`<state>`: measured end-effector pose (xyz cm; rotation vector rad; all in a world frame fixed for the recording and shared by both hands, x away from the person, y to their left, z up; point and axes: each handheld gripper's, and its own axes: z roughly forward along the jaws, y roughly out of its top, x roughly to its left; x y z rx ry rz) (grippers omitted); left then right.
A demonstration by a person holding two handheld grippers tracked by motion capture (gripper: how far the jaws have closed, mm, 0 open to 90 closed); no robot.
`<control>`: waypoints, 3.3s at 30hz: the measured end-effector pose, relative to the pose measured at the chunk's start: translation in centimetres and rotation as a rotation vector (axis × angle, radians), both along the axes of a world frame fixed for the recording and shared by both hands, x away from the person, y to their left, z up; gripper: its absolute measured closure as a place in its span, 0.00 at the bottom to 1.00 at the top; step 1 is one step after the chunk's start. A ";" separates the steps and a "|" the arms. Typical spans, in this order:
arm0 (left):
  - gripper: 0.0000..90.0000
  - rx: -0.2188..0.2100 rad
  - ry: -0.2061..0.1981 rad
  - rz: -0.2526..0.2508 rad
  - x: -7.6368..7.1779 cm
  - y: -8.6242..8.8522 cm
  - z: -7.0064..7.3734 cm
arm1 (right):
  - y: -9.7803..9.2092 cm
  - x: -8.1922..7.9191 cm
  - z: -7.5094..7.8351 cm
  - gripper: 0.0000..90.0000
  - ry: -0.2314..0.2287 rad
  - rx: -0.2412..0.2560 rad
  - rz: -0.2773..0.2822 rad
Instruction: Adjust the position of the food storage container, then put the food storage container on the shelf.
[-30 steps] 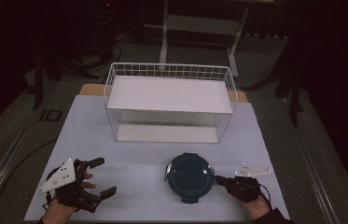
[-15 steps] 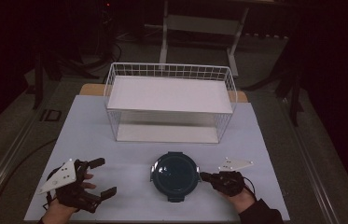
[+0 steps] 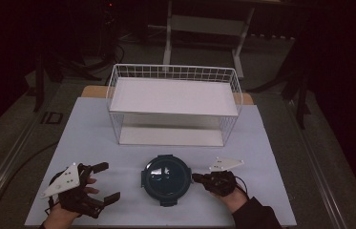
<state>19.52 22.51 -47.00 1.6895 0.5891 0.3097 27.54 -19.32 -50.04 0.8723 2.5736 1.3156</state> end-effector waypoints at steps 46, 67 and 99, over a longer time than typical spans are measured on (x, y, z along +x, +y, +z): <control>0.00 -0.016 0.276 0.039 2.2 -4.8 2.2 | -0.5 -2.6 6.1 0.19 -0.203 0.194 -0.011; 0.01 -0.029 0.813 0.137 7.3 -6.0 -3.0 | -0.3 -3.2 6.1 0.12 -0.182 0.188 0.001; 0.60 -0.148 1.041 0.049 7.7 -5.5 -5.2 | -0.5 -1.8 4.5 0.11 -0.002 0.172 -0.029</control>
